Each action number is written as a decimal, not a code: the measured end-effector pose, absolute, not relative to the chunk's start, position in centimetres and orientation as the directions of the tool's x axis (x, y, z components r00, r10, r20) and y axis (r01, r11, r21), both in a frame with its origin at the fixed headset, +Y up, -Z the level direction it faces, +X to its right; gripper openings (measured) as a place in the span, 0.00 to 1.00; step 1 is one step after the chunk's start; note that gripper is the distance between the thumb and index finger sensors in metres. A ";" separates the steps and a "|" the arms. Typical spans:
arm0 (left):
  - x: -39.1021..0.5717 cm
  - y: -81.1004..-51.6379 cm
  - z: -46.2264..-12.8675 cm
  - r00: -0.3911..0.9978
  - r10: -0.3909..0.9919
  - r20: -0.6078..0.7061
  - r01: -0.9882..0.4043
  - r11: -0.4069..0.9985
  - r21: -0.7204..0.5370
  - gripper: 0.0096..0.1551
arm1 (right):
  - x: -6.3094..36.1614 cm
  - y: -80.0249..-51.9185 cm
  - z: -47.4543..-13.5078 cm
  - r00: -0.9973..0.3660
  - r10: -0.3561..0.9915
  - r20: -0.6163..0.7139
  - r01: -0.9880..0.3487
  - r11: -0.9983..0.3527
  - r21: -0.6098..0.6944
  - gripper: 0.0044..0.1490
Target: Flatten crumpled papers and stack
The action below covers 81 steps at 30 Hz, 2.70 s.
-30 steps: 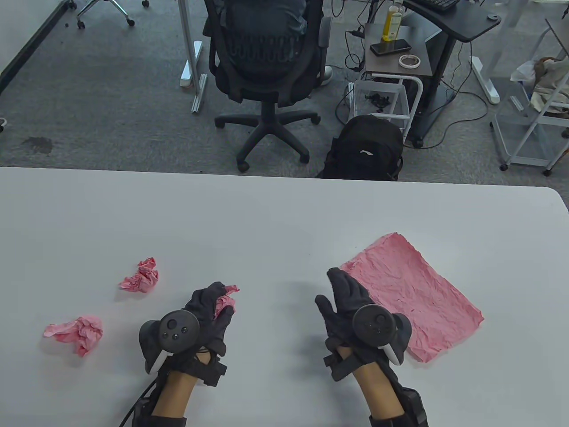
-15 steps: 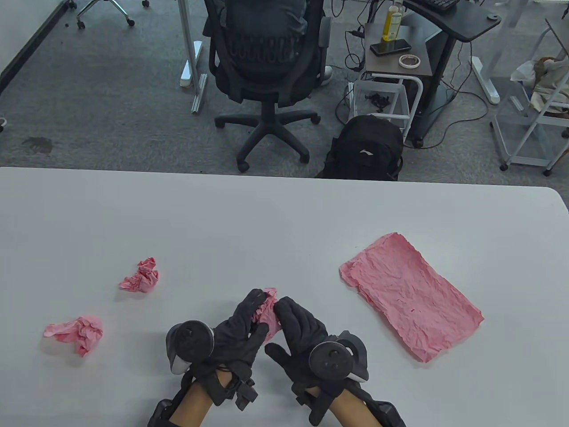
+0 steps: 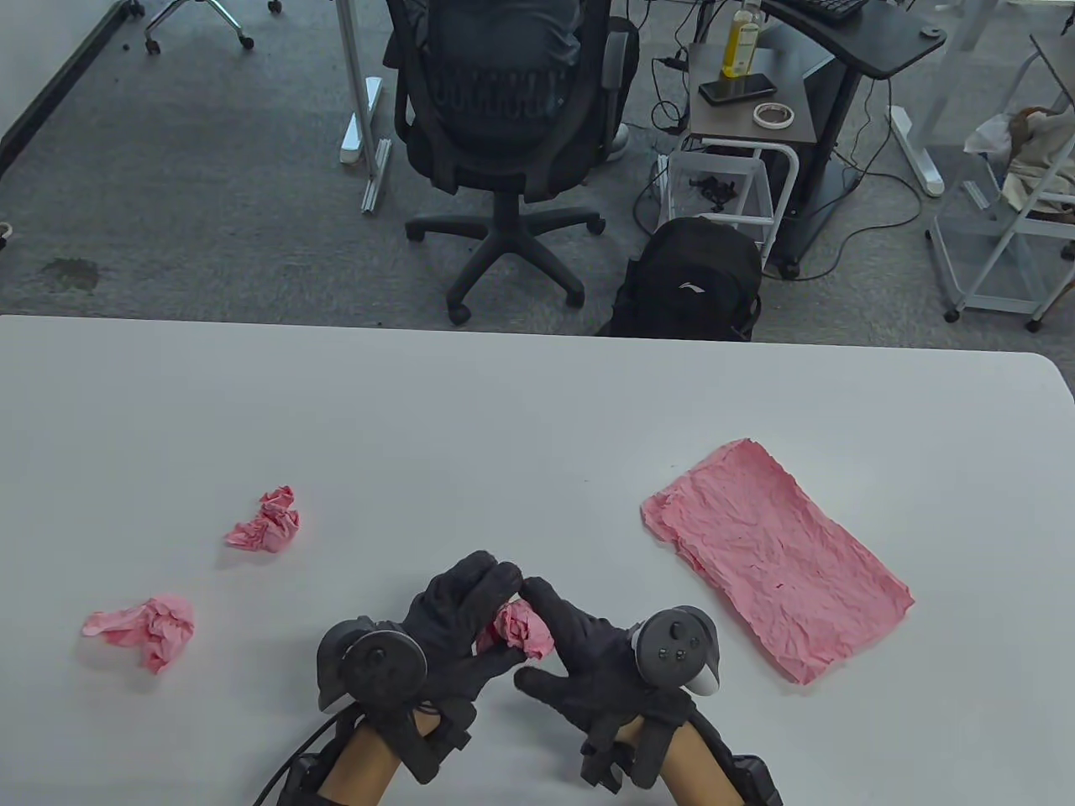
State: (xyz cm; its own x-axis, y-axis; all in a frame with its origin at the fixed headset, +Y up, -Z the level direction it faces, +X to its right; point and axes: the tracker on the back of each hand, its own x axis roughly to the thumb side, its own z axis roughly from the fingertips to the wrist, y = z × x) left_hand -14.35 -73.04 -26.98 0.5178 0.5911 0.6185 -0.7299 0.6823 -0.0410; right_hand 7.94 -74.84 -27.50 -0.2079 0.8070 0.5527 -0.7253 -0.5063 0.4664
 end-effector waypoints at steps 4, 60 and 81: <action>-14.2 -73.4 -27.1 0.468 0.674 0.571 -0.777 0.622 -0.097 0.44 | 8.0 -74.5 -26.9 -0.396 0.690 0.606 -0.781 -0.600 0.174 0.53; -16.7 -73.5 -28.4 0.302 0.851 0.430 -0.890 0.414 -0.193 0.27 | 10.4 -72.5 -27.6 -0.599 0.626 0.500 -0.653 -0.743 0.149 0.63; -21.3 -74.5 -29.5 0.218 0.937 0.273 -0.963 0.251 -0.094 0.24 | 16.8 -75.4 -31.1 0.013 0.992 0.126 -0.973 -0.016 0.229 0.26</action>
